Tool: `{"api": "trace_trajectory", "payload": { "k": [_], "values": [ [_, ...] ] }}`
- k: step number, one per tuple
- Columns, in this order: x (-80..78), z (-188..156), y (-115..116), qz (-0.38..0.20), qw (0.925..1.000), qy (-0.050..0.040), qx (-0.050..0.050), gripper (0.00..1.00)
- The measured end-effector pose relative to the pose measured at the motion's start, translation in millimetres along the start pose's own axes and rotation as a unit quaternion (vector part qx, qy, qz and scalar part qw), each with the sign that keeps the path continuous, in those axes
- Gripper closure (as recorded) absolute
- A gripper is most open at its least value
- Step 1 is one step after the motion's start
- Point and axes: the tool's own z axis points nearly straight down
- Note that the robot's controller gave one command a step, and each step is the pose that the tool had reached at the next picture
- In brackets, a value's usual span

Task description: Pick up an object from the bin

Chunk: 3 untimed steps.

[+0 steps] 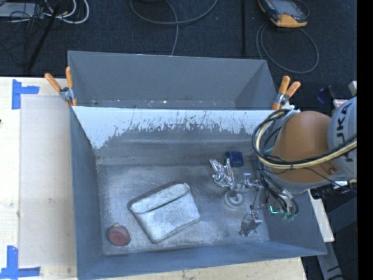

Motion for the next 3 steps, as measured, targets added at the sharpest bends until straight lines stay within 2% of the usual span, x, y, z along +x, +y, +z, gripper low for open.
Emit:
{"api": "trace_trajectory", "payload": {
  "k": [1,2,3],
  "values": [
    [-79.9,53.2,-30.1,0.165,0.9863,-0.0037,-0.001,0.00],
    [-53.1,51.9,-22.8,0.021,0.9997,-0.0101,0.001,0.00],
    [-54.1,50.4,-22.4,0.020,0.9997,-0.0108,0.001,1.00]
  ]
}}
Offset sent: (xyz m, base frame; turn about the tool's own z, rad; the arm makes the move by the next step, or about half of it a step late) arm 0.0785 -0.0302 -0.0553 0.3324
